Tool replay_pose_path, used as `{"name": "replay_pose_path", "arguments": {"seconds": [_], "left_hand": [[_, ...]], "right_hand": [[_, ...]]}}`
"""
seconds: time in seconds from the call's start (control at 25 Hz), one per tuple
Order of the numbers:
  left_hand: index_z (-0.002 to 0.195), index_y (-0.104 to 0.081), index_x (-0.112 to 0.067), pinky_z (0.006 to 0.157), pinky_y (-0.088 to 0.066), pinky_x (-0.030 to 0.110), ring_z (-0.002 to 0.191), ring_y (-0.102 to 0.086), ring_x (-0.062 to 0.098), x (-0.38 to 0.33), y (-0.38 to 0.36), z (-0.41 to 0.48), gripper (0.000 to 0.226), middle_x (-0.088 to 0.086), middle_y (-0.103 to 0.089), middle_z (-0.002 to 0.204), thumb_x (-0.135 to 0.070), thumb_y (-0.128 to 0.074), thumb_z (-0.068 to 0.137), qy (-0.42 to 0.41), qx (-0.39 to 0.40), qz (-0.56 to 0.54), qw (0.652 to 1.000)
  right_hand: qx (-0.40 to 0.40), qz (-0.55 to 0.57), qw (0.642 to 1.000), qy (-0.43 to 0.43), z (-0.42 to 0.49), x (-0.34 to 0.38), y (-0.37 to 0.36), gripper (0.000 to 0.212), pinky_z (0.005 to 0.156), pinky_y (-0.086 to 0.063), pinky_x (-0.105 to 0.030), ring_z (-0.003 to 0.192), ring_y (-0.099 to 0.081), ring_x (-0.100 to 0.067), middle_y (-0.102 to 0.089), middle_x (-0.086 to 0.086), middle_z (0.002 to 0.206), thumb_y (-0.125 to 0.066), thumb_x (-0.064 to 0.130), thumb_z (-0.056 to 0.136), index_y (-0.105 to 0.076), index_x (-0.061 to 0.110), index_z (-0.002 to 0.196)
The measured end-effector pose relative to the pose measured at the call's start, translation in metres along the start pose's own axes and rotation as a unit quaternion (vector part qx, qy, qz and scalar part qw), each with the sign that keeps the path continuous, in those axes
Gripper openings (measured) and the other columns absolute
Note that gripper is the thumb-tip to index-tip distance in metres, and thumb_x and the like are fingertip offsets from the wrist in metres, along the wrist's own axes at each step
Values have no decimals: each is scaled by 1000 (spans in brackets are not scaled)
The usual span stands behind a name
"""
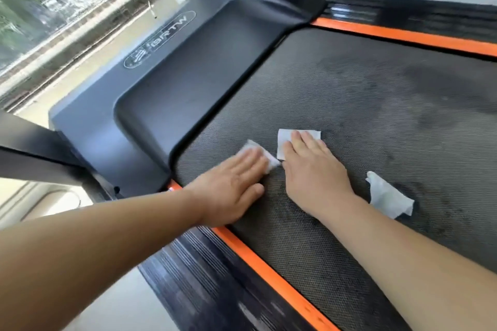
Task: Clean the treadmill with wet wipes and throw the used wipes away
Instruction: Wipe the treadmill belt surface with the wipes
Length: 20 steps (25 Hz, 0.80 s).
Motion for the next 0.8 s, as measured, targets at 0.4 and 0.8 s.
{"name": "replay_pose_path", "arguments": {"seconds": [0.4,0.8], "left_hand": [[161,-15,-6,126,7,31,157,5,29,34,10,-7,73,9,-7,169,-54,-22,105,85,-28,-39,995],[162,-10,-7,127,8,35,157,10,25,45,4,-6,74,15,0,170,-54,-20,105,144,-38,-51,988]], "right_hand": [[132,10,991,-26,35,15,11,67,127,3,-44,157,7,-14,4,-3,171,-16,42,101,-11,17,163],[144,6,989,-24,38,10,11,65,127,8,-45,155,12,-9,9,5,170,-15,40,101,-9,24,163]]}}
Point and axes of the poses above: each hand's wrist, its own z-axis towards the middle knuckle, its own y-axis out of the back of the hand, x = y × z, the point moved 6 cm from there along z, towards the middle knuckle
